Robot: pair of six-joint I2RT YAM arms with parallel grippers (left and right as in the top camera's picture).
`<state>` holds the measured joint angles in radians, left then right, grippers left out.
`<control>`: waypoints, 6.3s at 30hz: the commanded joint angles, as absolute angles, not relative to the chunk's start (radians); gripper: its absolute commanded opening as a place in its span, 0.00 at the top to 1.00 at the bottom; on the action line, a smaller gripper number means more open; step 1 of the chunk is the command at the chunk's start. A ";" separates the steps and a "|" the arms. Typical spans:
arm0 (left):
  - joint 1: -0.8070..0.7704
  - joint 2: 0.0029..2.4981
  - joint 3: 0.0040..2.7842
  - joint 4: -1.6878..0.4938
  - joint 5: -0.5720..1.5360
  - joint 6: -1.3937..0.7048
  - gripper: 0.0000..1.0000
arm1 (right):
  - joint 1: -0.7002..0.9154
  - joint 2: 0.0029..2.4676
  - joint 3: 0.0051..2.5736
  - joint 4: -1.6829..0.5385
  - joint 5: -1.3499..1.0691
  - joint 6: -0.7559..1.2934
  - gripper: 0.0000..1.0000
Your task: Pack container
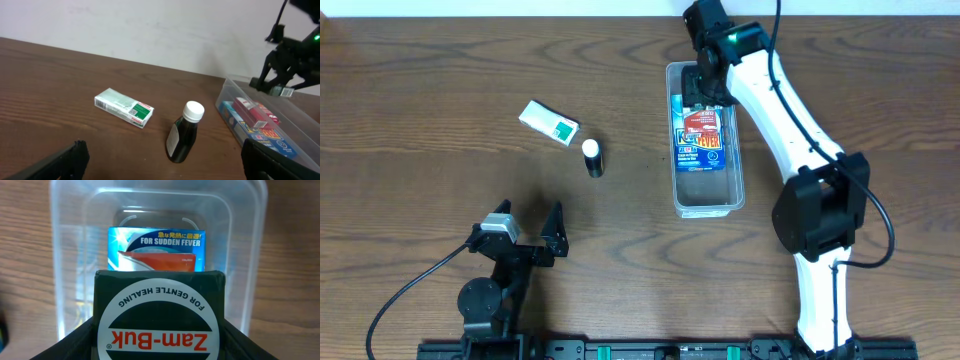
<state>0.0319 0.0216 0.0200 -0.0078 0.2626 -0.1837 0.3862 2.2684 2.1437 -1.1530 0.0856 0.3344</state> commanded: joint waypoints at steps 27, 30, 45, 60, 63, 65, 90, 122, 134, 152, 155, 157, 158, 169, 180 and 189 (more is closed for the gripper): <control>0.036 0.023 0.004 -0.044 0.277 -0.188 0.02 | 0.393 2.328 2.145 -1.133 0.071 0.343 0.27; 0.036 0.023 0.004 -0.044 0.277 -0.188 0.02 | 0.391 2.328 2.145 -1.133 0.071 0.339 0.26; 0.036 0.023 0.004 -0.044 0.277 -0.188 0.02 | 0.355 2.133 2.225 -1.118 0.077 0.247 0.17; 0.036 0.023 0.004 -0.044 0.277 -0.188 0.02 | -0.121 1.949 2.219 -1.317 0.055 0.308 0.01; 0.036 0.023 0.004 -0.044 0.277 -0.188 0.02 | -0.206 1.951 2.207 -1.346 0.056 0.307 0.01; 0.036 0.023 0.004 -0.044 0.277 -0.188 0.02 | -0.248 1.951 2.205 -1.353 0.056 0.307 0.01; 0.036 0.023 0.004 -0.043 0.277 -0.188 0.02 | -0.366 1.953 2.181 -1.372 0.108 0.310 0.01; 0.036 0.900 1.201 -0.888 0.398 -0.085 0.02 | -0.366 1.953 2.181 -1.372 0.108 0.310 0.01; 0.036 1.435 1.686 -1.436 0.428 -0.160 0.02 | -0.366 1.953 2.181 -1.372 0.108 0.310 0.01; 0.002 1.678 1.749 -1.126 0.030 -0.794 0.02 | -0.366 1.953 2.181 -1.372 0.108 0.310 0.01; 0.001 1.762 1.777 -1.094 0.037 -0.839 0.02 | -0.366 1.953 2.181 -1.372 0.108 0.310 0.01; 0.001 1.807 1.781 -1.063 0.037 -0.871 0.02 | -0.366 1.953 2.181 -1.372 0.108 0.310 0.01; 0.001 1.830 1.781 -1.050 0.037 -0.890 0.02 | -0.366 1.953 2.181 -1.372 0.108 0.310 0.01; -0.004 1.990 1.781 -0.960 0.044 -0.934 0.02 | -0.366 1.953 2.181 -1.372 0.108 0.310 0.01; -0.004 2.144 1.781 -0.928 0.102 -0.952 0.02 | -0.366 1.953 2.181 -1.372 0.108 0.310 0.01; -0.004 2.203 1.781 -0.901 0.108 -0.952 0.02 | -0.366 1.953 2.181 -1.372 0.108 0.310 0.01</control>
